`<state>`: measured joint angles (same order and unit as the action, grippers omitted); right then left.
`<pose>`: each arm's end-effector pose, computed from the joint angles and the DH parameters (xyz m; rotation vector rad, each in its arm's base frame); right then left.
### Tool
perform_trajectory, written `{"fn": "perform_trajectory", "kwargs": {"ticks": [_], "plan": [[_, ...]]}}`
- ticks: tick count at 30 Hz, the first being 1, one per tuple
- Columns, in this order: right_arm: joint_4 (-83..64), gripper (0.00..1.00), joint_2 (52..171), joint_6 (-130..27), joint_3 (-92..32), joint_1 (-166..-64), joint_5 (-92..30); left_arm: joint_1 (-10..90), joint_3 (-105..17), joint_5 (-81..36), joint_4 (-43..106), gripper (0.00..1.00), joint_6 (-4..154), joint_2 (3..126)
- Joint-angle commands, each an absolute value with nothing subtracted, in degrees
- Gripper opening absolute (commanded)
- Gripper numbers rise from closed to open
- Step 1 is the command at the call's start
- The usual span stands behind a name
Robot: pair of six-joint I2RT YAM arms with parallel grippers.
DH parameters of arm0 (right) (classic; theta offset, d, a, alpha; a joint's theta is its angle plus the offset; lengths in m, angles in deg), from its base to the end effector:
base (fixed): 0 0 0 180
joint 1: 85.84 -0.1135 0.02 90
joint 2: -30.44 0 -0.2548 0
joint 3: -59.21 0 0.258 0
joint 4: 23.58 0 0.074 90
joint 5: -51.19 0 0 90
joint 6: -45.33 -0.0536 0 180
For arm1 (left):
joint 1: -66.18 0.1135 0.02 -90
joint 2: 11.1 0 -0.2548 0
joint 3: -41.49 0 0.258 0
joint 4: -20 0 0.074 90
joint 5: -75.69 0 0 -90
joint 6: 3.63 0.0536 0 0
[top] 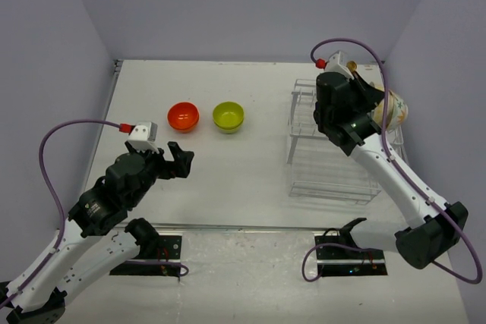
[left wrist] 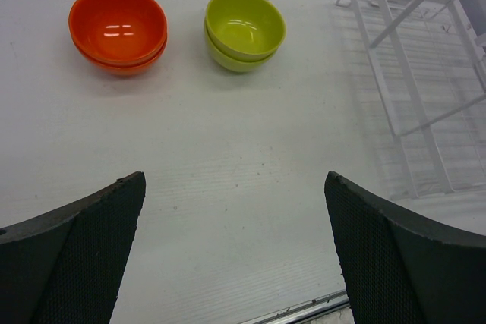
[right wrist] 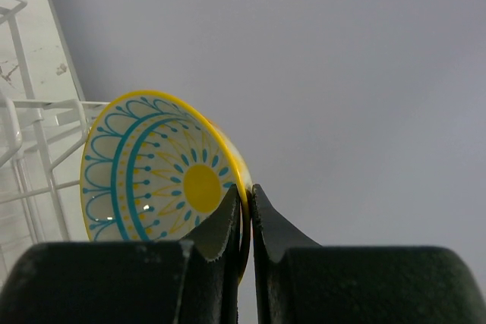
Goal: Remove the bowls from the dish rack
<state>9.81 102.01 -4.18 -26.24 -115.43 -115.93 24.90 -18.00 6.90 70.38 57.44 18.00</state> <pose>0.2614 0.0883 0.3884 -0.1824 1.8445 -1.3899 0.1153 -0.0754 0.3256 -0.0435 1.9232 -0.4760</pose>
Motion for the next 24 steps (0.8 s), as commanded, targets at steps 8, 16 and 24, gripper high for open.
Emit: {"fn": "perform_trajectory", "kwargs": {"ticks": [8, 16, 24], "plan": [[8.3, 0.00, 99.4, -6.8, -31.2, -118.2, -115.1, 25.0, -17.7, 5.7, 67.1, 1.00, 58.9, 19.0], [26.0, 0.00, 100.7, -28.2, -42.5, -119.8, -110.1, 24.9, -18.1, 5.8, 66.9, 1.00, 58.9, 17.5], [54.7, 0.00, 102.5, -60.9, -58.3, -120.6, -81.5, 25.0, -36.5, -3.8, 67.1, 1.00, 58.2, 28.9]]}}
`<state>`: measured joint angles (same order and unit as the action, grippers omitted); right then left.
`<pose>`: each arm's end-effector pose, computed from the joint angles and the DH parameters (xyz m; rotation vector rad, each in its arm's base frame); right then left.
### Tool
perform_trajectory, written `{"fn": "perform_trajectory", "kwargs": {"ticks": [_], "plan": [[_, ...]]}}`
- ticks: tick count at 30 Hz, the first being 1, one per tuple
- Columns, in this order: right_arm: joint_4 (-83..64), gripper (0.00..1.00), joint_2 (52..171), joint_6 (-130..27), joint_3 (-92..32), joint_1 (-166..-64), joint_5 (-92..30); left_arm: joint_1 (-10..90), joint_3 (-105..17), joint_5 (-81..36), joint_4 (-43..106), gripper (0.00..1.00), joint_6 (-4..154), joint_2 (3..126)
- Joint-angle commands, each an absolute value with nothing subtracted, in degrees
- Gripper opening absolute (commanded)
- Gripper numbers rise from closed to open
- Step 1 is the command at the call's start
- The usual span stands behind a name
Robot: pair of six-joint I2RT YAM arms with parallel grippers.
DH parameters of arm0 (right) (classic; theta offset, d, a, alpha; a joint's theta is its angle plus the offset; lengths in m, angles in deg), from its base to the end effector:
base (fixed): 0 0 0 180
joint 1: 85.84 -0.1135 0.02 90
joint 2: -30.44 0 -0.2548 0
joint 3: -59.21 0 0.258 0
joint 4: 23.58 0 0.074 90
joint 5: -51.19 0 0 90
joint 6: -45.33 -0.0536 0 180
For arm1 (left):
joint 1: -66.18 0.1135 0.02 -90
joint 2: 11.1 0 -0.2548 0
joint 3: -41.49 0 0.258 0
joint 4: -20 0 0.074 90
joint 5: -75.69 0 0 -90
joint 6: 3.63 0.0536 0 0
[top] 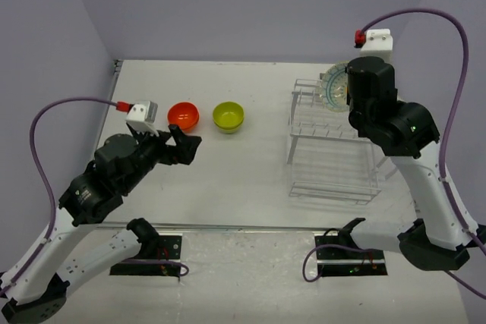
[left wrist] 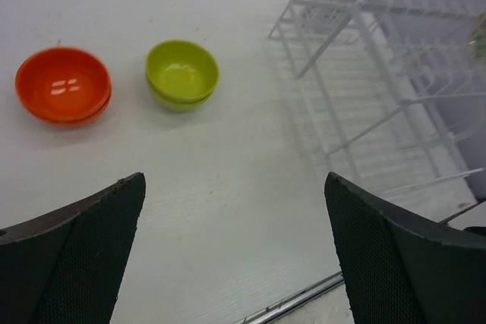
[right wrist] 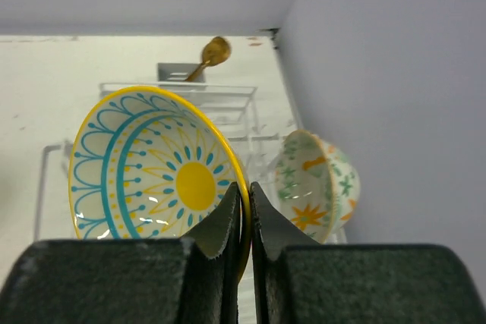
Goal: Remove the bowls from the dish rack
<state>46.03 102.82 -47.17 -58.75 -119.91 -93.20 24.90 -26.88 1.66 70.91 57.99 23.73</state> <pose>0.2063 0.0869 0.4978 0.0852 1.8363 -0.4957 0.1192 -0.0850 0.3641 0.0187 1.9025 -0.5765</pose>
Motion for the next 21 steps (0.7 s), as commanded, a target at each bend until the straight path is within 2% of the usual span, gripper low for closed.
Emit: {"fn": "perform_trajectory", "kwargs": {"ticks": [1, 5, 7, 9, 14, 17, 18, 19, 21], "plan": [[53.3, 0.00, 101.9, -61.9, -56.5, -120.8, -77.2, 25.0, -41.8, -7.2, 65.9, 1.00, 58.2, 33.5], [45.7, 0.00, 100.1, -66.0, -52.0, -121.5, -63.2, 24.8, -55.1, -14.0, 65.1, 1.00, 59.2, 46.3], [42.4, 0.00, 100.0, -68.1, -49.9, -123.4, -60.8, 22.9, -60.6, -13.8, 65.1, 1.00, 59.4, 50.3], [40.8, 0.00, 100.7, -69.5, -49.0, -125.1, -60.4, 19.9, -64.4, -6.8, 68.4, 1.00, 60.1, 56.4], [34.3, 0.00, 102.7, -70.9, -48.0, -127.2, -57.2, 18.0, -70.9, -2.5, 73.4, 0.98, 60.9, 64.9], [30.5, 0.00, 102.6, -71.7, -46.5, -128.0, -55.2, 17.9, -74.2, 0.2, 77.2, 0.86, 61.3, 68.3], [29.9, 0.00, 102.5, -72.1, -46.1, -128.3, -55.1, 17.9, -75.5, 0.7, 78.1, 0.75, 61.5, 69.0], [28.9, 0.00, 102.4, -72.2, -45.8, -128.2, -54.9, 17.8, -75.9, 1.4, 79.8, 0.69, 61.5, 69.6], [26.7, 0.00, 101.5, -72.7, -44.4, -128.4, -54.1, 17.9, -75.5, 2.1, 80.3, 0.63, 61.5, 70.5]]}}
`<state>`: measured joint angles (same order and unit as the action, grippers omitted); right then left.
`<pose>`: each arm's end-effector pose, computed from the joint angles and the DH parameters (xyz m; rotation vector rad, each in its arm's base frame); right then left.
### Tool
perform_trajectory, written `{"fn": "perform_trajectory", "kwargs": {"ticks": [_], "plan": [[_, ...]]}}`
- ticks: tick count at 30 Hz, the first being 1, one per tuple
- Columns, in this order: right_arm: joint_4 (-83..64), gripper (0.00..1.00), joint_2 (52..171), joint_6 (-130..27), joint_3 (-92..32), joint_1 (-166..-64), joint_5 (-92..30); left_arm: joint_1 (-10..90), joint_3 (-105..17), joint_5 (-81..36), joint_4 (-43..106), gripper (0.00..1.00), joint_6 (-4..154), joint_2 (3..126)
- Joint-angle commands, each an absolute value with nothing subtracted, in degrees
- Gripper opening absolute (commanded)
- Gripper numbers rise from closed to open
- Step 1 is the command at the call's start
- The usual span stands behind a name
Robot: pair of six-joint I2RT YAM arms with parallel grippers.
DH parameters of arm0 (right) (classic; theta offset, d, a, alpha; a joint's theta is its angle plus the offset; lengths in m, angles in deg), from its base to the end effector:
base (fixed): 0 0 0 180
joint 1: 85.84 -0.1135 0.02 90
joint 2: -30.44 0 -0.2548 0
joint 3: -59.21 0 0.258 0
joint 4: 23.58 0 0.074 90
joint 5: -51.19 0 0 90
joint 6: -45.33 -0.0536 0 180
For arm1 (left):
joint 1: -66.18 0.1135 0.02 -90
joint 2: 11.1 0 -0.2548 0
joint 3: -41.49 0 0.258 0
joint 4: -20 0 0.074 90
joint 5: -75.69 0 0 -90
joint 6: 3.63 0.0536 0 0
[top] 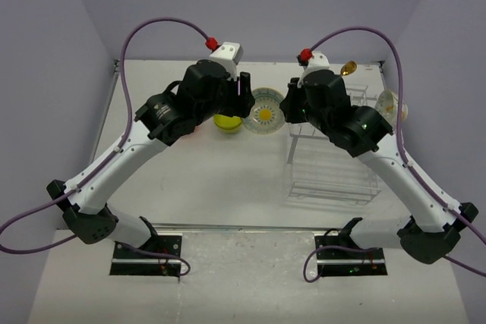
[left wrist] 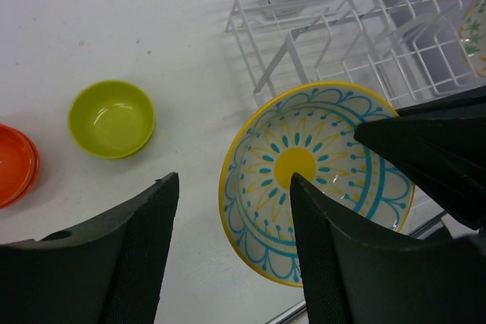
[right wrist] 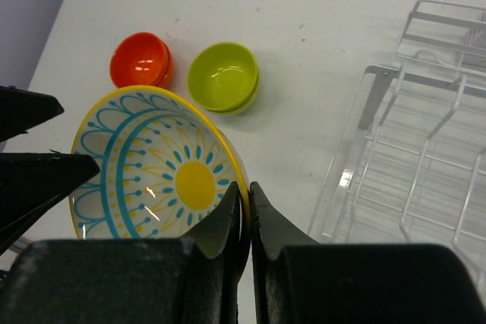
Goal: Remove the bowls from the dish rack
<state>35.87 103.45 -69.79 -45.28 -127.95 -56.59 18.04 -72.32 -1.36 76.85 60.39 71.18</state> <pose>0.2157 0.1729 0.4333 -0.1122 2.0562 0.4153 0.2223 -0.2302 0.4469 0.2490 2.0368 -0.5956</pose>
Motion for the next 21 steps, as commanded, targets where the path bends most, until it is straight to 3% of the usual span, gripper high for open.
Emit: {"fn": "perform_trajectory", "kwargs": {"ticks": [1, 4, 5, 8, 11, 12, 13, 16, 18, 21], "plan": [[25.4, 0.00, 101.2, -72.9, -43.5, -128.4, -53.3, 17.9, -75.1, 1.7, 80.2, 0.61, 61.5, 70.6], [20.4, 0.00, 99.4, -73.1, -39.7, -128.4, -49.2, 17.9, -74.4, 0.5, 80.5, 0.48, 61.2, 71.9], [19.8, 0.00, 99.3, -73.7, -38.3, -128.3, -48.9, 17.9, -74.4, 0.0, 80.5, 0.35, 61.1, 72.8], [18.9, 0.00, 99.6, -73.8, -37.1, -128.4, -49.0, 17.9, -74.7, 0.5, 81.0, 0.15, 61.1, 74.1], [18.2, 0.00, 99.0, -73.8, -35.8, -128.3, -49.4, 17.8, -75.0, 3.0, 82.8, 0.15, 61.1, 75.0], [17.6, 0.00, 98.8, -73.8, -35.7, -128.4, -49.4, 17.9, -75.3, 3.4, 83.2, 0.21, 61.3, 75.4], [17.6, 0.00, 98.6, -73.8, -35.7, -128.4, -49.4, 17.9, -75.4, 4.1, 83.8, 0.36, 61.4, 75.8], [17.5, 0.00, 99.0, -73.8, -36.3, -128.4, -48.8, 17.9, -75.6, 4.5, 84.1, 0.48, 61.8, 76.3], [17.2, 0.00, 99.3, -73.9, -36.6, -128.4, -48.1, 17.9, -75.8, 5.2, 84.7, 0.49, 61.8, 76.5], [16.6, 0.00, 99.3, -74.1, -36.2, -128.4, -47.6, 17.9, -75.4, 5.6, 85.0, 0.30, 62.4, 76.6]]}}
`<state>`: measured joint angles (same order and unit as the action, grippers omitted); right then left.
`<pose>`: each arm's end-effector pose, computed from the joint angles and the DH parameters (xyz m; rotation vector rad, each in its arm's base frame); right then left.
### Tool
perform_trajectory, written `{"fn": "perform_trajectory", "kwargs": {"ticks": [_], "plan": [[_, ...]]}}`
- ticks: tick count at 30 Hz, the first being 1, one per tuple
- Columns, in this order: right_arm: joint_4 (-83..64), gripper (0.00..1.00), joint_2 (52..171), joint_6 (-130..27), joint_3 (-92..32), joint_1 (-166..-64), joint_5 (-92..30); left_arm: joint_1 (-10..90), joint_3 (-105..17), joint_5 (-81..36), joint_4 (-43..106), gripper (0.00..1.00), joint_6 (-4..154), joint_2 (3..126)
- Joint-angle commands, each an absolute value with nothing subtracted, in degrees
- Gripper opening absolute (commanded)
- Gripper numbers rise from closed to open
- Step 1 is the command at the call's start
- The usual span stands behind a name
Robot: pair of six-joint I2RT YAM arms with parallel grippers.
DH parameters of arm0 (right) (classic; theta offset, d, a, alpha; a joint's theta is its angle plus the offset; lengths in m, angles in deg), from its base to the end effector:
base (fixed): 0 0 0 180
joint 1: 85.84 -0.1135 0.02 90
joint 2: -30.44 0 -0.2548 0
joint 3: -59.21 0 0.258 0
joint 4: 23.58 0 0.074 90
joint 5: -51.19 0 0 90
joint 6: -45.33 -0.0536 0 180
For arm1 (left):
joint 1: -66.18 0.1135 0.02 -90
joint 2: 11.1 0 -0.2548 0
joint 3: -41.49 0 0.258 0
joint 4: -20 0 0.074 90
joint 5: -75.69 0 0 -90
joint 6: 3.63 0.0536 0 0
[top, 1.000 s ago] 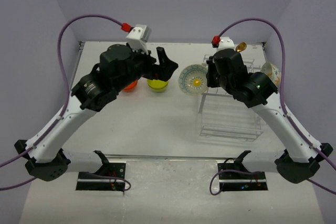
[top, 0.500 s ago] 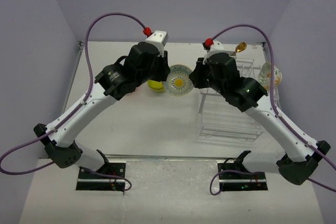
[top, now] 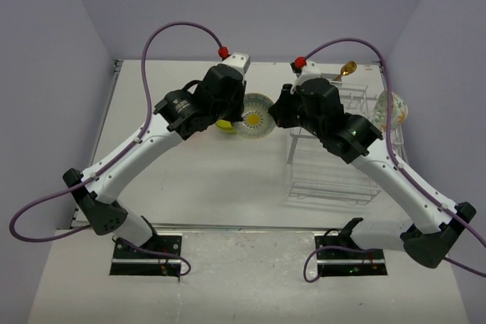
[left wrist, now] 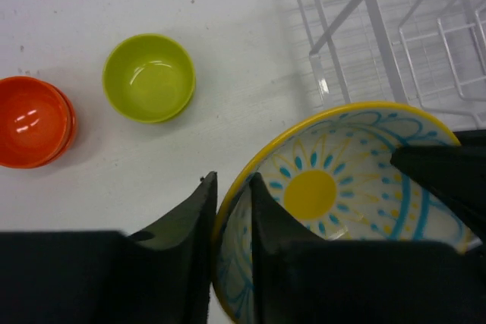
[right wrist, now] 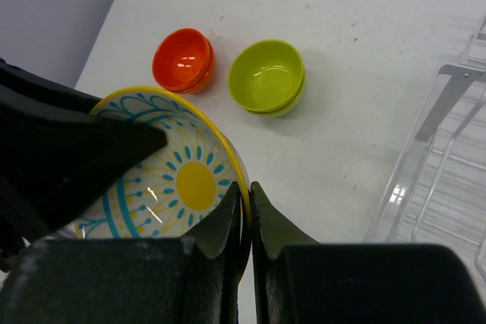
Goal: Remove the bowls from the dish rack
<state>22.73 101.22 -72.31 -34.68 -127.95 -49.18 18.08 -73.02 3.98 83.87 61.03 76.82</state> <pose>0.2215 0.1872 0.4054 -0.1343 2.0161 0.6103 0.2401 -0.2425 0.4080 0.2621 2.1920 -0.3681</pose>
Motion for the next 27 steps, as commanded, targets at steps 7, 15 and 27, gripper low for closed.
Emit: {"fn": "perform_trajectory", "kwargs": {"ticks": [7, 15, 27], "plan": [[14.2, 0.00, 98.6, -74.4, -34.0, -128.4, -46.5, 18.5, -70.4, 7.0, 83.0, 0.00, 61.4, 74.2], [18.5, 0.99, 94.9, -73.3, -30.2, -127.9, -56.5, 35.7, -43.8, -3.1, 67.3, 0.00, 56.8, 60.4], [31.1, 0.99, 80.5, -67.2, -31.7, -127.9, -52.7, 47.8, -13.8, -12.6, 45.1, 0.00, 50.6, 63.9]]}}
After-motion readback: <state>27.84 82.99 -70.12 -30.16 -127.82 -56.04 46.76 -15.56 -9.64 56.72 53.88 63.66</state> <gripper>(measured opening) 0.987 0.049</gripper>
